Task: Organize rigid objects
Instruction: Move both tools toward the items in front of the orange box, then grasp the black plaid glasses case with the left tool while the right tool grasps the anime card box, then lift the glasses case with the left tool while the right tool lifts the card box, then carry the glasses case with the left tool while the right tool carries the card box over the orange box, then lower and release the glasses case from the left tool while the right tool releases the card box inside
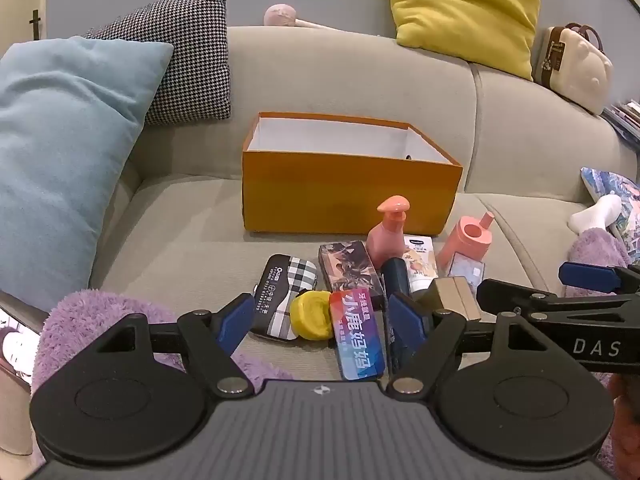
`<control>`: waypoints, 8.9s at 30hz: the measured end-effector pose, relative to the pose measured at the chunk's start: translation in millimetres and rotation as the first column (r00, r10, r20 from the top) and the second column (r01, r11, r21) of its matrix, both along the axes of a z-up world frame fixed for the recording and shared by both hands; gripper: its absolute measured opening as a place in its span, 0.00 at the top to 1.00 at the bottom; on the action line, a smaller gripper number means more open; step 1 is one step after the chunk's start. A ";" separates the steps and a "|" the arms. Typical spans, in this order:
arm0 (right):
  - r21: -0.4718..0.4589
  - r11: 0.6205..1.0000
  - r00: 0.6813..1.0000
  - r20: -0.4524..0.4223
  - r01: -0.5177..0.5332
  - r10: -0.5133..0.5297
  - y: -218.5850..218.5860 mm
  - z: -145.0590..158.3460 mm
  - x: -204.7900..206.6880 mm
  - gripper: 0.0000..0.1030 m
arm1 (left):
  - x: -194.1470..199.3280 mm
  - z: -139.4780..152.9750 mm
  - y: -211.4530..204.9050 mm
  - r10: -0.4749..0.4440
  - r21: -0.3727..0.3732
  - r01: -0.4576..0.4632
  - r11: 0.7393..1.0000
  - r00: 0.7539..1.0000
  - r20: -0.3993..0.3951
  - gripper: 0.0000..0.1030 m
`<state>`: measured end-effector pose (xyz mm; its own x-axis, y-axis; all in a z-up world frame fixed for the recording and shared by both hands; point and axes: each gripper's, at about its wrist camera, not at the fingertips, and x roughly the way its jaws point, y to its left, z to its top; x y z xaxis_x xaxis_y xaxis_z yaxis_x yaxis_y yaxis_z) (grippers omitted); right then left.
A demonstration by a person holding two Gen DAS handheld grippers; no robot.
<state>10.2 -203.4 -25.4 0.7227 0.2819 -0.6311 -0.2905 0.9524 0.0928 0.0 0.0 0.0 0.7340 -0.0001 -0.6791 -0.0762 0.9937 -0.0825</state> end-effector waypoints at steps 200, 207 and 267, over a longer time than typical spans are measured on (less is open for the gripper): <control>0.245 0.949 0.932 -0.251 -0.199 0.260 52.1 68.4 246.1 0.77 | 197.7 46.4 132.1 -0.081 -0.405 0.035 0.914 0.992 -0.099 0.81; 0.203 0.972 0.942 -0.286 -0.120 0.176 48.0 40.2 313.6 0.77 | 310.2 19.7 119.1 -0.150 -0.341 0.060 0.938 0.958 -0.244 0.81; 0.121 0.993 0.816 -0.572 -0.014 0.082 148.5 -92.4 444.5 0.77 | 313.7 -25.9 154.9 -0.099 -0.153 0.051 0.987 0.942 -0.320 0.76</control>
<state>454.8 -54.9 -117.8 0.2208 0.3959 -0.8913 -0.1971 0.9132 0.3568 313.7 154.9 -25.9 0.4674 -0.1594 -0.8696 -0.0481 0.9776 -0.2051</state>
